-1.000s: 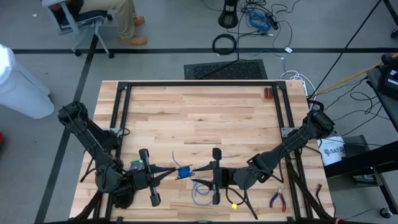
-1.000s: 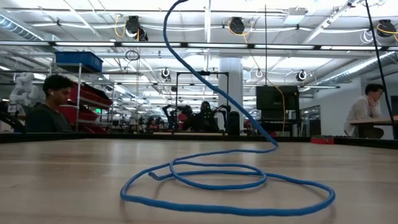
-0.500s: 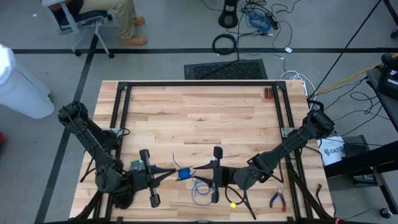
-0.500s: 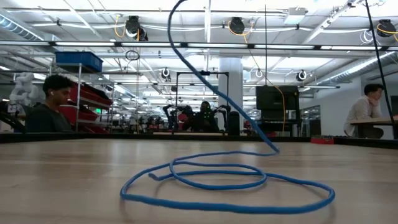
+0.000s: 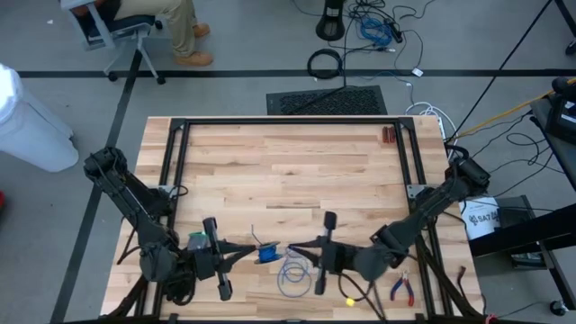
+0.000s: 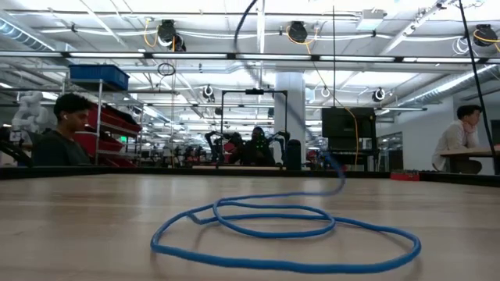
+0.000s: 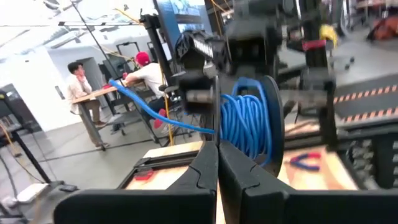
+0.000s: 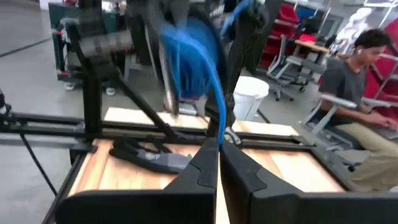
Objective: Coil cords
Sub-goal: Uncoil the blue wire from the spool
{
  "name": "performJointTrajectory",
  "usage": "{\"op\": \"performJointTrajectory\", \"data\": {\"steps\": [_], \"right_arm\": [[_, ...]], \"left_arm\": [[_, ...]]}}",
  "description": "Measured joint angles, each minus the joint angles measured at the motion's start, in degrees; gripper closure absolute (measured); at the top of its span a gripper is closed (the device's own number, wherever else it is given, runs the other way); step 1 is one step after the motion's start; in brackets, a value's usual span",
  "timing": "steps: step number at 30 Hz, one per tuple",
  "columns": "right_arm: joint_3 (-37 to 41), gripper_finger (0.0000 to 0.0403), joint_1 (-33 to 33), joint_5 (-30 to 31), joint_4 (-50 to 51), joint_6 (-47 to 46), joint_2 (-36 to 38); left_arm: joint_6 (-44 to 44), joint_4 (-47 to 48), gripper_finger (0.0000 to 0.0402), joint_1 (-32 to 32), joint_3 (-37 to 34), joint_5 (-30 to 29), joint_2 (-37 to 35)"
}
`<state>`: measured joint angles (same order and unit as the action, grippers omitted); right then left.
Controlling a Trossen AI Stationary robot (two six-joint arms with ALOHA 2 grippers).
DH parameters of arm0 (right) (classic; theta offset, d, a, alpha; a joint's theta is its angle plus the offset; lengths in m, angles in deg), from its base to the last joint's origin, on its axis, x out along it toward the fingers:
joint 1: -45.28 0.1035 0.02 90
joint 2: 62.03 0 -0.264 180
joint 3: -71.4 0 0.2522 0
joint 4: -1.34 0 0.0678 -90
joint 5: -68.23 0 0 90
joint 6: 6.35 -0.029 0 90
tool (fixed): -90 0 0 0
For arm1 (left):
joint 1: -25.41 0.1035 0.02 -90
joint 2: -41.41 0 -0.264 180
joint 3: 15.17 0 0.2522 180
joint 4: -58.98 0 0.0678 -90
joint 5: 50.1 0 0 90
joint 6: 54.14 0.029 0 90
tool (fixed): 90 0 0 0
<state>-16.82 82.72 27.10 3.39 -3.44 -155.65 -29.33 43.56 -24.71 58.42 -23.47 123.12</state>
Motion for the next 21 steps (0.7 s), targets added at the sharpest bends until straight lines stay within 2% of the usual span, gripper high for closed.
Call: {"op": "performJointTrajectory", "data": {"steps": [3,7,10,16,21], "right_arm": [[0.00,0.0402,1.93,2.30,-0.60,2.12,1.11],[0.00,0.0402,3.35,2.11,-1.03,3.78,1.66],[0.00,0.0402,3.55,1.62,-1.30,4.23,1.64],[0.00,0.0403,1.87,-4.75,-3.81,3.92,1.44],[0.00,0.0403,0.90,-5.96,-6.51,4.36,-0.82]], "left_arm": [[0.05,3.39,0.0400,0.36,0.00,-1.94,0.00],[-0.29,5.40,0.0400,1.12,0.00,-6.06,0.01],[-0.32,5.70,0.0400,1.70,0.00,-7.07,0.00],[-0.47,5.77,0.0400,2.88,0.00,-7.35,0.20],[-0.79,5.84,0.0400,3.78,0.00,-7.43,0.84]]}}
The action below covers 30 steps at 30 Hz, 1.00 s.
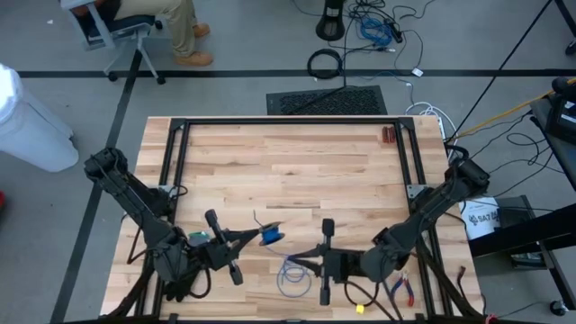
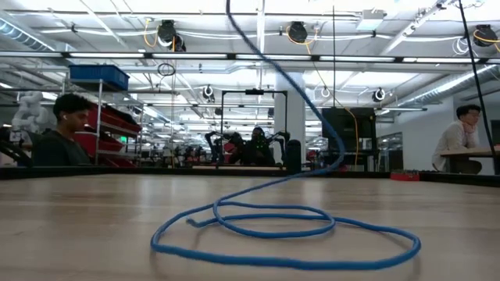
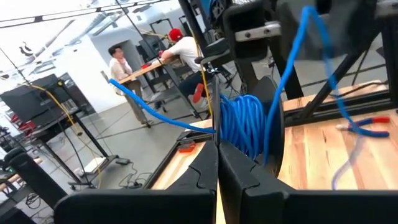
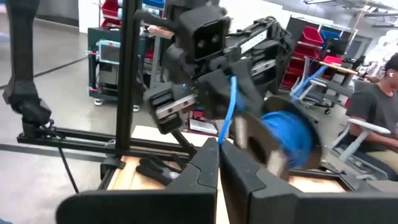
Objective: Coil cords
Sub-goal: Uncoil the blue wire from the spool
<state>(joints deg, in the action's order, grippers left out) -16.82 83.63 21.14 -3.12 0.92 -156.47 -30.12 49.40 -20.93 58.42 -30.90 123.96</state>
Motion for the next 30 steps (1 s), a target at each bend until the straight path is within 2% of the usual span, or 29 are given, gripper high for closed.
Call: {"op": "performJointTrajectory", "data": {"steps": [3,14,21,30], "right_arm": [[-0.01,0.0403,-1.05,-2.66,-1.64,0.48,-1.70],[-0.01,0.0403,-4.87,-5.87,-1.71,-2.84,-6.16],[-0.02,0.0403,-5.33,-4.86,5.79,-4.53,-6.62],[-0.02,0.0403,-5.81,-3.53,13.65,-6.49,-6.42]], "left_arm": [[-1.70,-0.08,0.0400,0.52,0.00,-0.01,0.17],[-2.74,-2.00,0.0400,0.62,0.00,0.01,0.19],[-2.53,-3.67,0.0400,-0.63,-0.01,0.21,0.19],[3.20,-11.24,0.0400,-3.48,0.00,0.49,0.19]]}}
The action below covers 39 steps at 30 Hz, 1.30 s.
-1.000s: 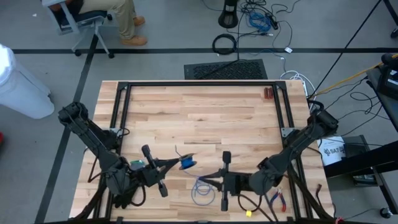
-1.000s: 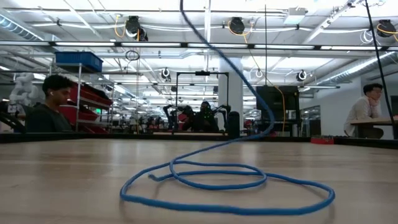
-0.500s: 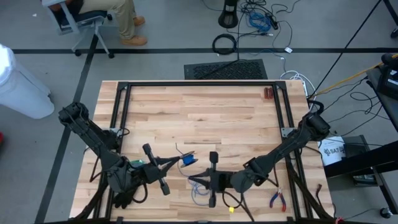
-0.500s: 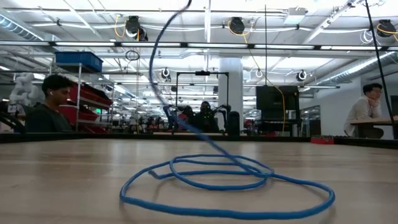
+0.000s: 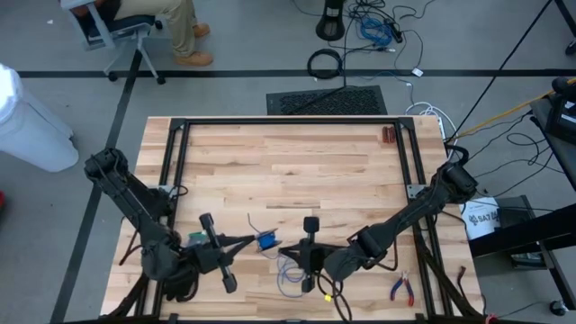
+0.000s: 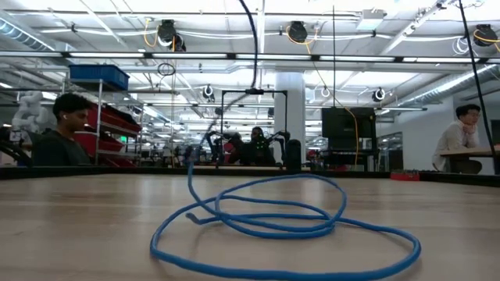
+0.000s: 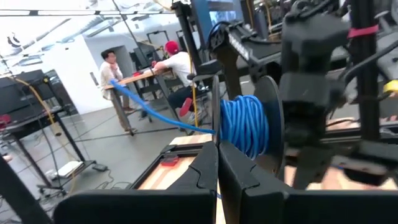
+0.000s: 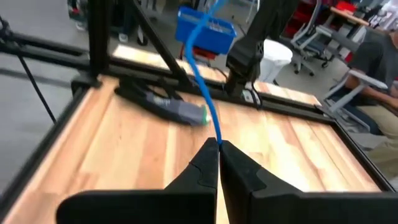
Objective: Coil cords
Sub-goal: Uncoil the blue wire from the spool
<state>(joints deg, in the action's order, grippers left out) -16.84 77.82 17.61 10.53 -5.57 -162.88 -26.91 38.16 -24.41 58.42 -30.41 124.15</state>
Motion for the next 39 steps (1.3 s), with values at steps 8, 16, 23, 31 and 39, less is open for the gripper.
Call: {"op": "performJointTrajectory", "data": {"steps": [8,16,23,31,39], "right_arm": [[-0.04,0.0400,-0.18,0.08,10.56,-5.18,2.16],[-0.04,0.0366,-0.31,-4.67,26.10,-16.28,6.04],[-0.04,0.0316,0.35,-11.06,26.18,-16.58,7.86],[-0.04,0.0287,1.72,-10.89,4.67,-4.18,8.30],[-0.03,0.0273,1.66,-7.60,-2.37,0.12,5.95]], "left_arm": [[-2.53,-1.06,0.0400,-2.10,0.00,0.70,-1.42],[-2.93,-0.91,0.0400,-2.80,0.00,2.91,-1.79],[-2.91,-0.23,0.0400,-2.80,0.00,2.88,-1.79],[-3.12,1.31,0.0400,-1.71,0.00,2.66,-1.79],[-7.21,4.01,0.0400,-0.22,0.00,5.57,-1.79]]}}
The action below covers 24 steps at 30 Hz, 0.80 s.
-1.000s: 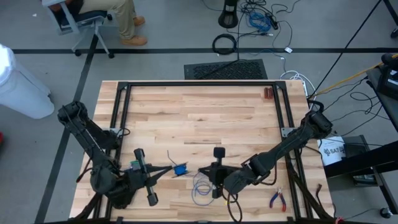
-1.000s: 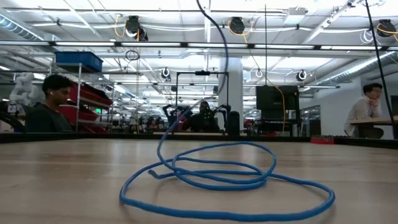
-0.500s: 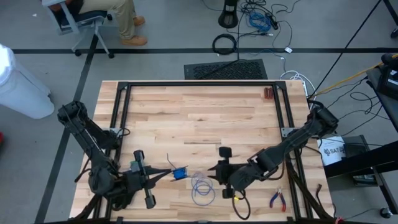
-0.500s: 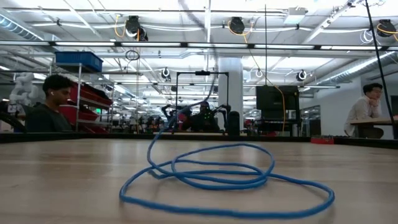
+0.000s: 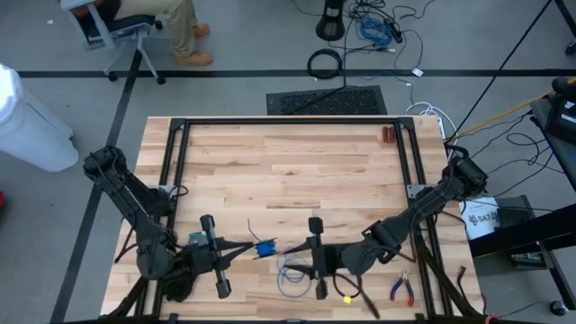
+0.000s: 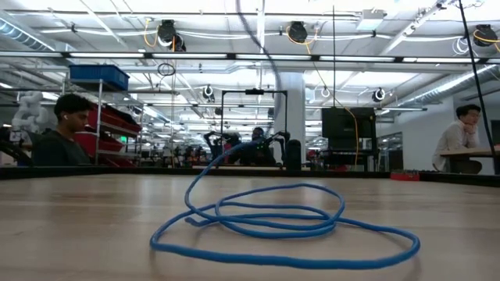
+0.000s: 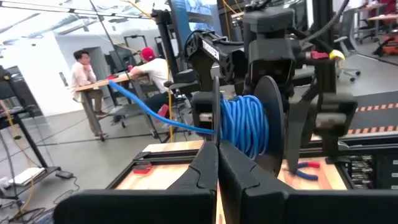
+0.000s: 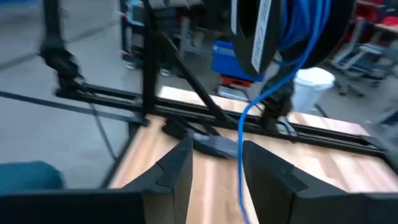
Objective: Coil cords
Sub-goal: Uncoil the blue wire from the spool
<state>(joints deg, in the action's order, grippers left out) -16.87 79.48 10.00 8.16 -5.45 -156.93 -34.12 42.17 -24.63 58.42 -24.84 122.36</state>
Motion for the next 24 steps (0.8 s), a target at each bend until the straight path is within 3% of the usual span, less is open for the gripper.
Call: {"op": "performJointTrajectory", "data": {"steps": [5,13,18,24], "right_arm": [[0.01,0.0260,-0.18,4.19,-0.60,2.62,-1.65],[0.01,0.0257,-0.37,4.41,-1.58,4.35,-1.56],[0.01,0.0296,-0.33,4.38,-1.59,3.47,-1.54],[0.01,0.0380,-0.35,4.39,-1.55,4.08,-1.54]], "left_arm": [[-1.69,1.76,0.0400,1.24,0.00,1.41,0.00],[-1.82,2.61,0.0400,1.49,0.00,1.75,0.00],[-3.18,3.07,0.0400,1.49,0.00,1.77,0.00],[-3.18,3.09,0.0400,1.49,0.00,1.77,0.00]]}}
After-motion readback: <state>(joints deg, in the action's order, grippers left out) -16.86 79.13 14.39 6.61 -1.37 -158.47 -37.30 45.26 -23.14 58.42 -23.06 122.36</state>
